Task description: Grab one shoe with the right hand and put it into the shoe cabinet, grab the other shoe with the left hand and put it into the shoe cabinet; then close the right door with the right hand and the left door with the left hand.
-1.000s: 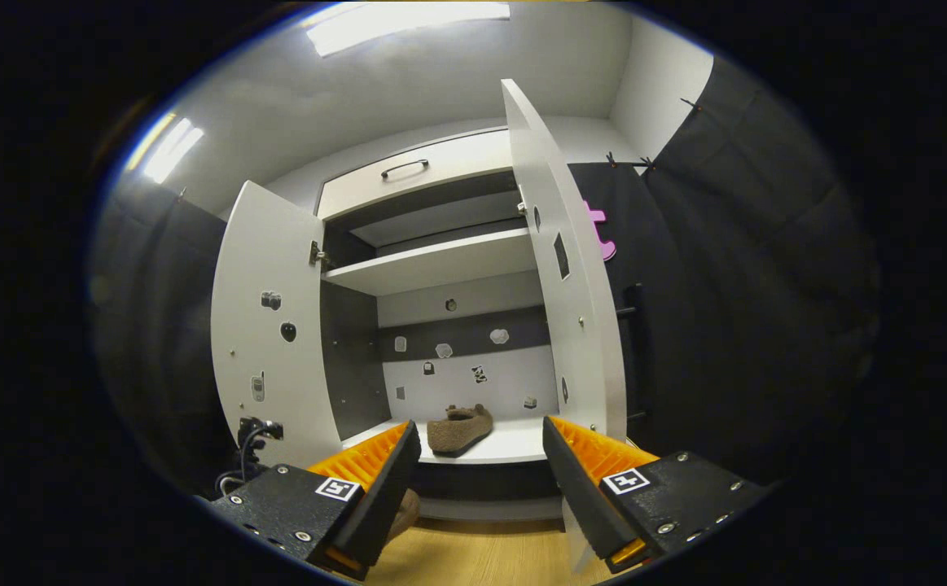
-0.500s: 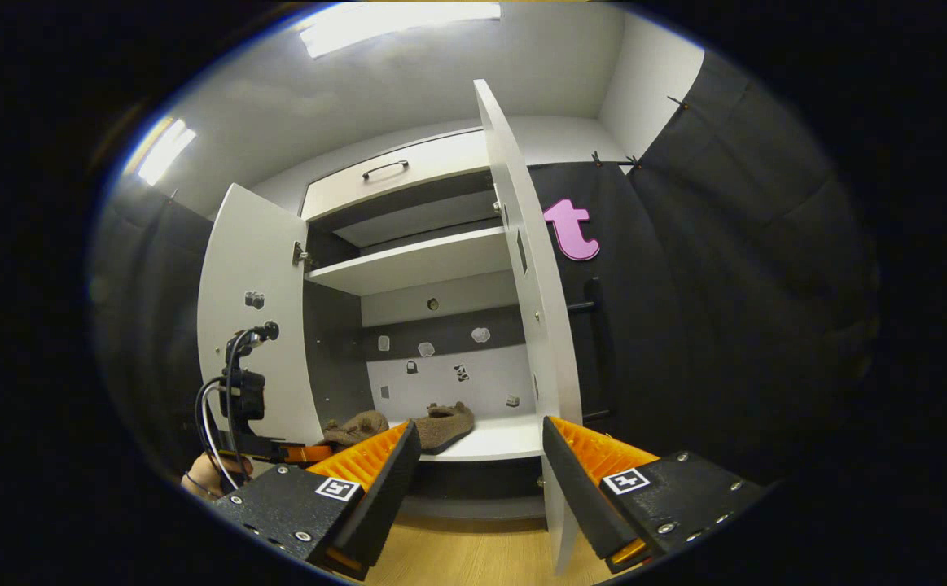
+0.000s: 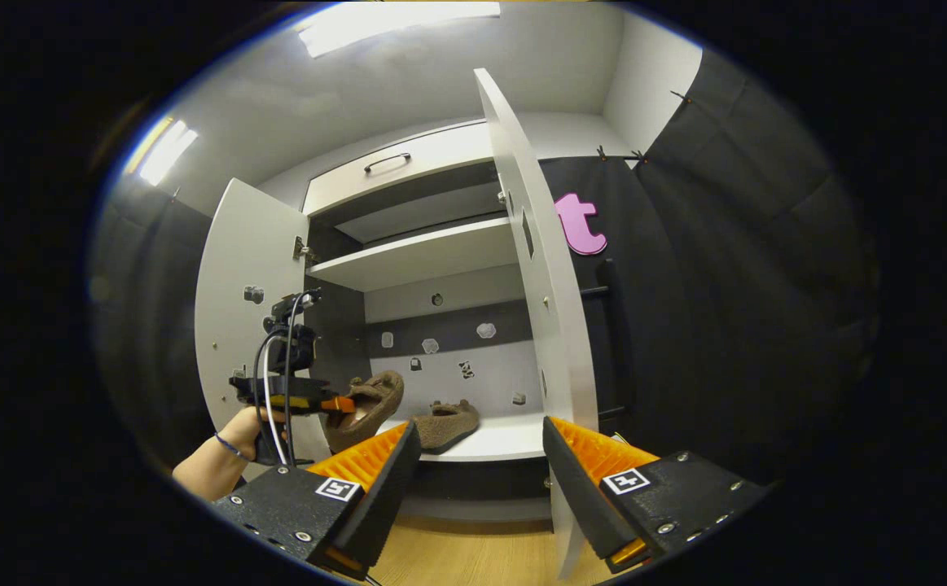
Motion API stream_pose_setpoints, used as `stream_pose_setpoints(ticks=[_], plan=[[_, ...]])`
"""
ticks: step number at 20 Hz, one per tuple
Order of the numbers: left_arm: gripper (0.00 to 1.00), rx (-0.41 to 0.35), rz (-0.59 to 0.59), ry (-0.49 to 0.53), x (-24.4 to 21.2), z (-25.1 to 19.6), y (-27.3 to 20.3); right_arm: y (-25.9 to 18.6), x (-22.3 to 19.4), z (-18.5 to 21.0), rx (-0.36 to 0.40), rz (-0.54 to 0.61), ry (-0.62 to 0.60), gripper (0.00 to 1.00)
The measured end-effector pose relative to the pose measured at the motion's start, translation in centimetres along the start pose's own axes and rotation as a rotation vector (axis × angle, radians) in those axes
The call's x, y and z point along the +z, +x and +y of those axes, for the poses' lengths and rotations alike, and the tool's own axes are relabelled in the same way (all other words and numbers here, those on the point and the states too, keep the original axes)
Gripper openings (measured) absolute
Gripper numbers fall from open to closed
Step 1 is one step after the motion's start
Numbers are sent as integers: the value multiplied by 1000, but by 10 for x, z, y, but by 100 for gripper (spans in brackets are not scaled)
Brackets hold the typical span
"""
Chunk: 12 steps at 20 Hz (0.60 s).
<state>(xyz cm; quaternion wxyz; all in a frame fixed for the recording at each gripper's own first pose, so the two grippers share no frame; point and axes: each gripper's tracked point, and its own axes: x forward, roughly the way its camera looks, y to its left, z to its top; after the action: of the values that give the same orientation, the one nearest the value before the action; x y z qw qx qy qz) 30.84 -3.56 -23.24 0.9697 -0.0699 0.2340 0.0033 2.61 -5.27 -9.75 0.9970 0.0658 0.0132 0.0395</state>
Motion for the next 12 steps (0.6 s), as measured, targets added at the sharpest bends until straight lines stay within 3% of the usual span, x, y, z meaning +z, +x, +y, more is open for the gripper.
stream_pose_setpoints(ticks=[4, 10, 12], plan=[[6, 8, 5, 29, 10, -1, 46, 8, -7, 11, 17, 2, -13, 93], [9, -4, 63, 25, -13, 0, 101, 24, -14, 20, 18, -6, -60, 93], [23, 1, 69, 16, -17, 3, 107, 27, -18, 23, 22, -1, -65, 93]])
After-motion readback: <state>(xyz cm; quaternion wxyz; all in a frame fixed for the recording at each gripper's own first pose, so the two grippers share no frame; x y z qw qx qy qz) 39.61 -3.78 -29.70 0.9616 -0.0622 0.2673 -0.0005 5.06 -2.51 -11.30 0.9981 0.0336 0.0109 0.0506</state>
